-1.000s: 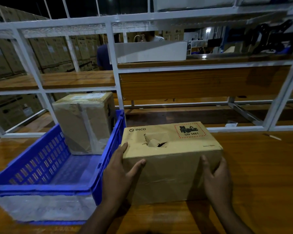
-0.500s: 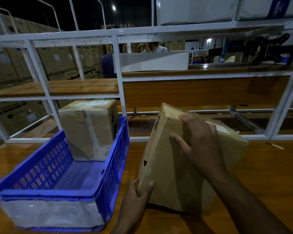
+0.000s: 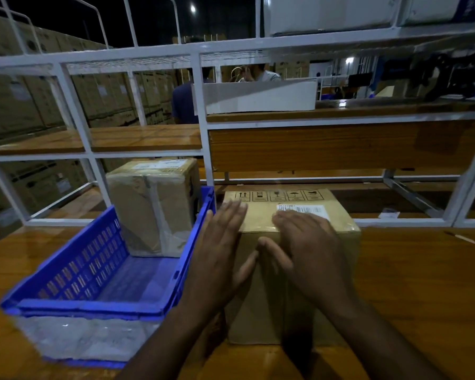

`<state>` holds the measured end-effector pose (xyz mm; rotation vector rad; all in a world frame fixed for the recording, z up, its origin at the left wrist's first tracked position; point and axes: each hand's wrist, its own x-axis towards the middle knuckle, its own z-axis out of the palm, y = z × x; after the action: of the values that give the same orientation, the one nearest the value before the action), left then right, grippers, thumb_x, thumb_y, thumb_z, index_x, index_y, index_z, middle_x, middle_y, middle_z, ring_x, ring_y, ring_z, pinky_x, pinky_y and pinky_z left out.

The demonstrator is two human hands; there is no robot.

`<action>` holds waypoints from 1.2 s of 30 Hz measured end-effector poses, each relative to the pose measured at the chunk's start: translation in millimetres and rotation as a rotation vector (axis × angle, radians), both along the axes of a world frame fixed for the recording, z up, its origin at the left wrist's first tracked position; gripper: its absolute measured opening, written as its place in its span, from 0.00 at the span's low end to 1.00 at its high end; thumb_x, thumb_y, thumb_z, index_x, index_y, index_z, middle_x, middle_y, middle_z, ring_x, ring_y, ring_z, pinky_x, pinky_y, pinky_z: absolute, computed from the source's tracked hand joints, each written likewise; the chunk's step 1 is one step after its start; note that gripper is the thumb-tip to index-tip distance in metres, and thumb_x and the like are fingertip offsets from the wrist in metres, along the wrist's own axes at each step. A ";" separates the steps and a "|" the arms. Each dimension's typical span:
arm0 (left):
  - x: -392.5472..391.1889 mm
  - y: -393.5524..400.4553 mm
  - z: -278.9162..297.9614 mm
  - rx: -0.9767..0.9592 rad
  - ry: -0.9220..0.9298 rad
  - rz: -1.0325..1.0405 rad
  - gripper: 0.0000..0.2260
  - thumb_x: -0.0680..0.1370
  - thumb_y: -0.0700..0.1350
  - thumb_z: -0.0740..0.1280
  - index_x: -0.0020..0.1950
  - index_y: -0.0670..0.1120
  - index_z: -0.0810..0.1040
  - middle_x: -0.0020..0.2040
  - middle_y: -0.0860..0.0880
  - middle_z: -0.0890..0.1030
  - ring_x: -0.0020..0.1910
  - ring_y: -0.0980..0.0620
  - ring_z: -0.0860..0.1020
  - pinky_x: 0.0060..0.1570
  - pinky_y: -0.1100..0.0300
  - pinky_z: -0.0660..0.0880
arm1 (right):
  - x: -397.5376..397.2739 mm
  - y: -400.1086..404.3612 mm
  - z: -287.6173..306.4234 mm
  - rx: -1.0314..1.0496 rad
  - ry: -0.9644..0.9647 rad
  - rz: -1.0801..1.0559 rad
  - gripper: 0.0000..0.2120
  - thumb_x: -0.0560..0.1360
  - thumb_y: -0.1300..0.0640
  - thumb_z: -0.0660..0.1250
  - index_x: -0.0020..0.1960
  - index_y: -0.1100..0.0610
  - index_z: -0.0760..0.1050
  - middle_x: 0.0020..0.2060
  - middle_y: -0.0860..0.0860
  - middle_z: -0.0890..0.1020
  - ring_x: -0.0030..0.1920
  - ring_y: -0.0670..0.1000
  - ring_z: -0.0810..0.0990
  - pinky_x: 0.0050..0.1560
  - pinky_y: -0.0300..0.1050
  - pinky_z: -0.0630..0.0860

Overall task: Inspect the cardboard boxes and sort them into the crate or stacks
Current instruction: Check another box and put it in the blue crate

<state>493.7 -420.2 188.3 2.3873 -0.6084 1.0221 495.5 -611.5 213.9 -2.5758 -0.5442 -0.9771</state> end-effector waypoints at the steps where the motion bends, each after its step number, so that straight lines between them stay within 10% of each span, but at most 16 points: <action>1: 2.7 0.9 0.2 0.039 0.001 0.012 0.33 0.79 0.58 0.66 0.81 0.48 0.60 0.80 0.50 0.63 0.80 0.53 0.59 0.75 0.40 0.63 | 1.6 -9.5 -0.5 0.012 -0.004 -0.039 0.27 0.78 0.35 0.57 0.65 0.52 0.78 0.63 0.49 0.81 0.65 0.48 0.76 0.71 0.54 0.65; 10: 7.3 -6.2 -0.3 -0.005 -0.060 0.096 0.20 0.77 0.60 0.68 0.63 0.49 0.79 0.62 0.52 0.80 0.64 0.55 0.75 0.70 0.45 0.68 | 7.5 -26.5 -11.4 0.071 -0.101 -0.079 0.25 0.78 0.37 0.58 0.59 0.54 0.81 0.58 0.50 0.84 0.62 0.48 0.79 0.71 0.54 0.63; 27: 15.2 -3.4 -6.6 -0.037 -0.072 0.124 0.27 0.76 0.62 0.66 0.67 0.46 0.77 0.66 0.48 0.78 0.67 0.52 0.73 0.65 0.52 0.72 | 23.3 -56.9 -20.9 0.200 -0.059 -0.078 0.35 0.73 0.29 0.60 0.64 0.57 0.78 0.64 0.54 0.79 0.68 0.53 0.73 0.67 0.48 0.69; 33: -0.1 -10.7 -37.8 -0.406 0.084 0.014 0.41 0.77 0.57 0.70 0.83 0.51 0.51 0.83 0.54 0.55 0.80 0.54 0.58 0.76 0.59 0.62 | -4.1 -57.3 -54.3 0.587 0.114 -0.005 0.49 0.69 0.36 0.68 0.81 0.45 0.45 0.78 0.45 0.56 0.72 0.43 0.58 0.60 0.37 0.67; 36: -14.5 -18.0 -78.1 -0.595 0.366 0.061 0.43 0.74 0.66 0.68 0.80 0.66 0.43 0.82 0.60 0.54 0.79 0.58 0.58 0.75 0.51 0.61 | -15.2 -56.6 -83.9 0.775 0.347 -0.075 0.50 0.68 0.38 0.70 0.80 0.41 0.43 0.76 0.47 0.63 0.68 0.46 0.66 0.61 0.48 0.72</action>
<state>479.2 -438.2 110.2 1.9849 -0.0763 0.6414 480.4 -668.1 130.0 -1.9880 0.0387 -0.5731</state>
